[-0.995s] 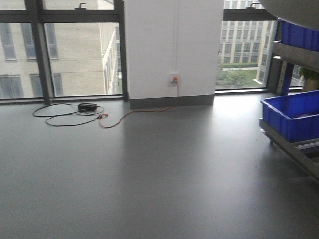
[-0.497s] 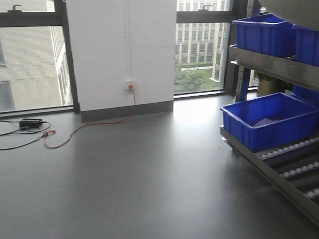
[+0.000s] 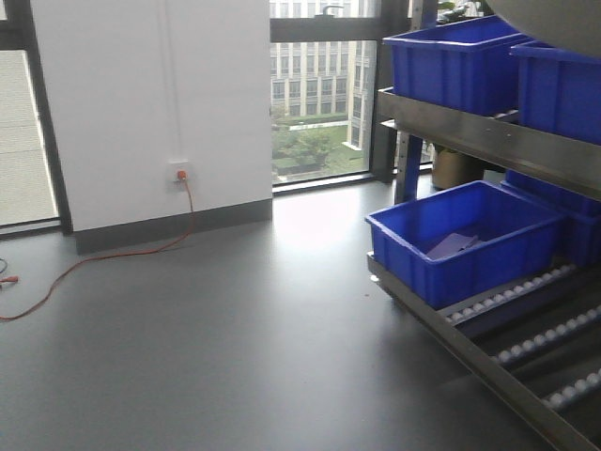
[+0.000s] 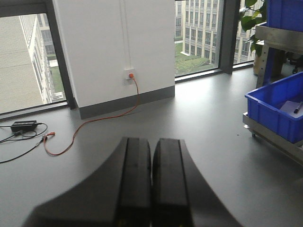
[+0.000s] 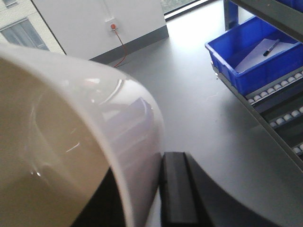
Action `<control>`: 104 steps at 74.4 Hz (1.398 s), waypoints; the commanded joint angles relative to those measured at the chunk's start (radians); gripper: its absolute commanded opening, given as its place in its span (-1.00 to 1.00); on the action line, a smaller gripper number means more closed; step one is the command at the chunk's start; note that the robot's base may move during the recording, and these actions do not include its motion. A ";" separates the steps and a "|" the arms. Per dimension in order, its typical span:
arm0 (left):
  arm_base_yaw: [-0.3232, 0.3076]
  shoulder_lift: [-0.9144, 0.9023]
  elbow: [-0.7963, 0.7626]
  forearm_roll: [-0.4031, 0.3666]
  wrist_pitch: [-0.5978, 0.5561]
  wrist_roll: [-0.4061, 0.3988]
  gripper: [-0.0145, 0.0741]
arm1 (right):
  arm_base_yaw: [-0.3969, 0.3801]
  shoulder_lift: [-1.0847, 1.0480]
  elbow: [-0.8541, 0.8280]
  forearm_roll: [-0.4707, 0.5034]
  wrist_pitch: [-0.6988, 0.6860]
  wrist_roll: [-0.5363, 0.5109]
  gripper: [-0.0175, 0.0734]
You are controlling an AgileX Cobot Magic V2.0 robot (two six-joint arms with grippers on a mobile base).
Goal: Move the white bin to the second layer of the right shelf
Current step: 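Drive up to the roller shelf rack with blue crates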
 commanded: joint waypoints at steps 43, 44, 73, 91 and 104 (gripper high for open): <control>-0.003 -0.014 0.037 0.000 -0.087 -0.005 -0.48 | -0.006 -0.007 -0.034 0.019 -0.091 -0.001 -0.49; -0.003 -0.014 0.037 0.000 -0.087 -0.005 -0.48 | -0.006 -0.007 -0.034 0.019 -0.091 -0.001 -0.49; -0.003 -0.014 0.037 0.000 -0.087 -0.005 -0.48 | -0.006 -0.006 -0.034 0.019 -0.090 -0.001 -0.49; -0.003 -0.014 0.037 0.000 -0.087 -0.005 -0.48 | -0.006 0.001 -0.034 0.019 -0.090 -0.001 -0.49; -0.003 -0.014 0.037 0.000 -0.087 -0.005 -0.48 | -0.006 0.001 -0.034 0.019 -0.090 -0.001 -0.49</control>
